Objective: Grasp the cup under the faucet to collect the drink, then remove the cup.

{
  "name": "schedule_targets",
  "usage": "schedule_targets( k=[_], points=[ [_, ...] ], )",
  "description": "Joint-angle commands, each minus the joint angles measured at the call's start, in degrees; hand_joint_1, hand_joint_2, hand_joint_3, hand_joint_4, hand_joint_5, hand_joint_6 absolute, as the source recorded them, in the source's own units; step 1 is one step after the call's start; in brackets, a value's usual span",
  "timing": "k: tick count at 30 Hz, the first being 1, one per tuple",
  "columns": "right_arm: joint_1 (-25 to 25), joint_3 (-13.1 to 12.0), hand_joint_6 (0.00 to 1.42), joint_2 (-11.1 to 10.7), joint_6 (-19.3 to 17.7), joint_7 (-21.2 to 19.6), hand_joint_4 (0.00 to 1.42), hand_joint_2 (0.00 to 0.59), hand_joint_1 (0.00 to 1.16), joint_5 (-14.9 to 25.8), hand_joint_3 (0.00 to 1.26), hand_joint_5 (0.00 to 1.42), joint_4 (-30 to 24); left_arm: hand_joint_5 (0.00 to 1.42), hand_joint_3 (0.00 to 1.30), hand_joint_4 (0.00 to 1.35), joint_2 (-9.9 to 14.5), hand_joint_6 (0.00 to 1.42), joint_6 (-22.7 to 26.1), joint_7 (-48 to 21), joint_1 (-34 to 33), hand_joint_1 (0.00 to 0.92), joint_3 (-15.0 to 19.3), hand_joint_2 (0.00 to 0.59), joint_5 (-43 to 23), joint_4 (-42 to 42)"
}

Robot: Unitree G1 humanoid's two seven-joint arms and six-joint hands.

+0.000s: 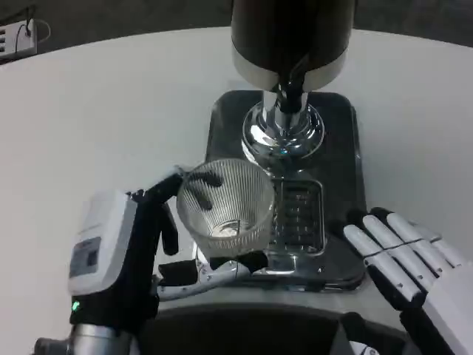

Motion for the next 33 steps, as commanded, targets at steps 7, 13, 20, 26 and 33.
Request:
schedule_targets(
  k=[7, 13, 20, 26, 33],
  points=[
    [0.98, -0.57, 0.16, 1.24, 1.23, 0.52, 0.07, 0.552, 0.30, 0.27, 0.11, 0.07, -1.31, 1.18, 1.03, 1.07, 0.04, 1.42, 0.32, 4.45, -13.02, 0.814, -3.38, 0.000, 1.08, 14.88],
    [1.41, -0.72, 0.16, 1.78, 2.03, 0.66, 0.07, 0.552, 0.30, 0.04, 0.11, 0.07, -1.68, 1.17, 1.03, 1.06, 0.16, 1.42, 0.23, 6.67, -18.22, 0.814, -4.90, 0.000, 1.64, 22.61],
    [1.90, -1.25, 0.17, 2.12, 2.41, 0.80, 0.07, 0.552, 0.30, 0.20, 0.11, 0.08, -1.98, 1.17, 1.02, 1.06, 0.14, 1.42, 0.24, 9.40, -22.74, 0.814, -6.73, 0.000, 1.88, 29.61],
    [2.24, -1.45, 0.18, 1.96, 2.39, 1.21, 0.07, 0.553, 0.30, 0.49, 0.11, 0.08, -2.22, 1.16, 1.02, 1.06, 0.59, 1.42, -0.50, 10.21, -26.70, 0.814, -8.93, 0.000, 1.72, 34.84],
    [2.54, -1.60, 0.18, 2.05, 2.41, 1.32, 0.07, 0.554, 0.31, 0.87, 0.11, 0.08, -2.42, 1.10, 0.96, 0.97, 0.99, 1.38, 0.11, 11.55, -27.21, 0.778, -9.98, 0.000, 1.47, 36.24]
  ],
)
